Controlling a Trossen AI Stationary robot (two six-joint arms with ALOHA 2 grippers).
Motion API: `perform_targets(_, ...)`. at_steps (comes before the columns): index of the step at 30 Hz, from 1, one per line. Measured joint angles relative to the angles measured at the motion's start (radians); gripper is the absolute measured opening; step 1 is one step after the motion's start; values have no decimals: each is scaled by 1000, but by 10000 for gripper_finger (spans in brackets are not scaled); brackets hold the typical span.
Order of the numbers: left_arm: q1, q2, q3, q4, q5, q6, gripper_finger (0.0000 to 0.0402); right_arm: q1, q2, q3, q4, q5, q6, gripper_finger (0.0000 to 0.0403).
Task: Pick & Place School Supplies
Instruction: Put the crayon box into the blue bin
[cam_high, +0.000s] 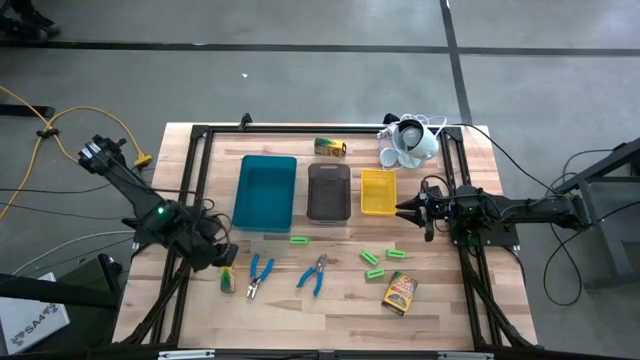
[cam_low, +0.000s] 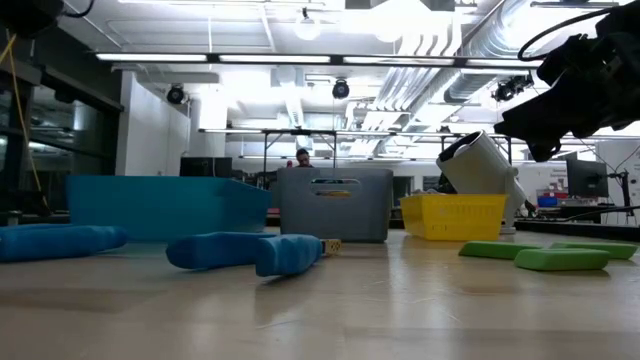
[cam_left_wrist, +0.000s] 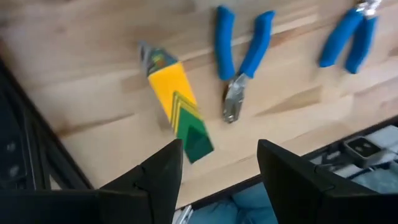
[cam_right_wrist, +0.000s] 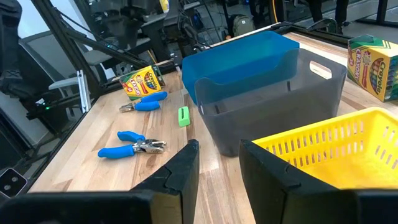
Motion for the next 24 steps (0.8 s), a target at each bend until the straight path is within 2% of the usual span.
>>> perform_targets(3, -19, 35, 0, 0, 3, -45, 201, 0, 0, 0, 0, 0, 0, 106)
perform_targets(9, -67, 106, 0, 0, -83, -145, 201, 0, 0, 0, 0, 0, 0, 106)
perform_targets(15, -83, 175, 0, 8, -83, -233, 201, 0, 0, 0, 0, 0, 0, 106)
perform_targets(24, -66, 244, 0, 45, -83, -266, 201, 0, 0, 0, 0, 0, 0, 106)
